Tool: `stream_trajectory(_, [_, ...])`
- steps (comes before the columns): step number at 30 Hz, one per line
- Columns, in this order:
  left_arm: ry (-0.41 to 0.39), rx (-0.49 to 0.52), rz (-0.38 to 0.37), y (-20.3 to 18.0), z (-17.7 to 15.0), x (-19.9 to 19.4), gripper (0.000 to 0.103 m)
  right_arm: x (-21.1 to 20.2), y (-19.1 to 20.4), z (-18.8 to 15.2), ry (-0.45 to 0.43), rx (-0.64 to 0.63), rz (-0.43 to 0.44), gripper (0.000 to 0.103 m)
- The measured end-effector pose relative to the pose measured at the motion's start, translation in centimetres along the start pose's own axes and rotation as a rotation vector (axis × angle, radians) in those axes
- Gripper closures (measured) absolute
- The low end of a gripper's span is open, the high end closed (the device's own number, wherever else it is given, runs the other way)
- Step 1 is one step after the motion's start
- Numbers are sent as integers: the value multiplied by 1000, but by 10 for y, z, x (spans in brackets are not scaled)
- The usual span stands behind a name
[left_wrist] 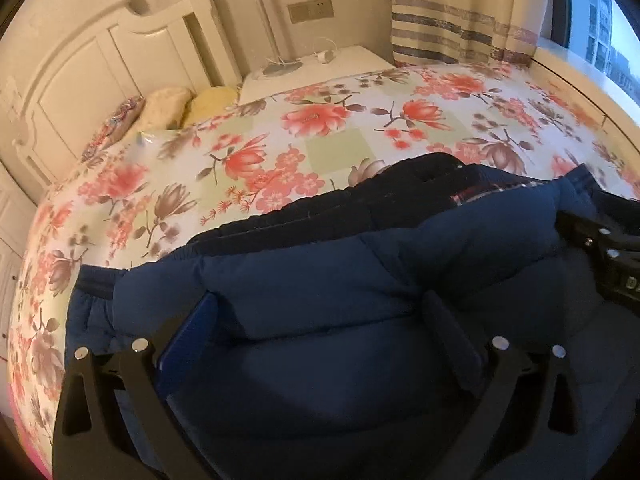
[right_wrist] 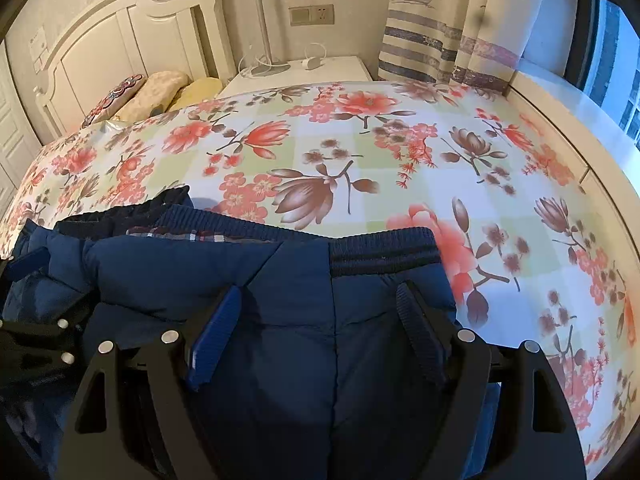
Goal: Fold large clothes
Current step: 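Lower the jacket flat onto the bed with both tools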
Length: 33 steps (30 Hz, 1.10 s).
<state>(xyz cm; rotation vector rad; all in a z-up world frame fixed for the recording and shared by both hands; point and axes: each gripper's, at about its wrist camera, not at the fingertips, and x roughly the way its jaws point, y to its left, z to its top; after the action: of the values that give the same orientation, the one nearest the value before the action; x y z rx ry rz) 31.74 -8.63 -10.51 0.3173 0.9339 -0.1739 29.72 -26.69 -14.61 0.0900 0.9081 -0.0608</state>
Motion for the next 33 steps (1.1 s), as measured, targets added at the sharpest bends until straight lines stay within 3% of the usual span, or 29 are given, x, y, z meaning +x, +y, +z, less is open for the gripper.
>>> stream_trajectory(3, [-54, 3, 31, 25, 3, -12, 2, 0, -1, 1, -4, -2, 0, 27])
stream_trajectory(7, [-6, -200, 50, 108, 4, 9, 2, 1, -1, 1, -6, 5, 10, 27])
stream_trajectory(11, [35, -454, -203, 172, -18, 40, 2, 1, -2, 1, -7, 5, 9, 26])
stream_trajectory(15, [8, -393, -116, 157, -17, 35, 2, 0, -2, 0, -7, 6, 11, 26])
stream_trajectory(19, [13, -427, -134, 169, -21, 25, 3, 0, -2, 4, 10, 1, 21, 25])
stream_trajectory(21, [-34, -398, -72, 169, -28, -5, 3, -10, -3, 3, 21, 15, 15, 24])
stream_trajectory(24, [-105, -310, -22, 150, -46, -57, 3, -46, 12, -8, -31, 27, 92, 24])
stream_trajectory(26, [-143, -214, -13, 124, -62, -82, 2, -77, 45, -27, -86, -77, 156, 13])
stream_trajectory(28, [-143, -111, 57, 91, -79, -90, 2, -94, 82, -54, -109, -209, 177, 10])
stream_trajectory(31, [-78, -70, 157, 60, -108, -65, 2, -82, 120, -91, -63, -386, 97, 9])
stream_trajectory(33, [-120, -97, 161, 61, -116, -64, 2, -78, 123, -97, -86, -401, 69, 9])
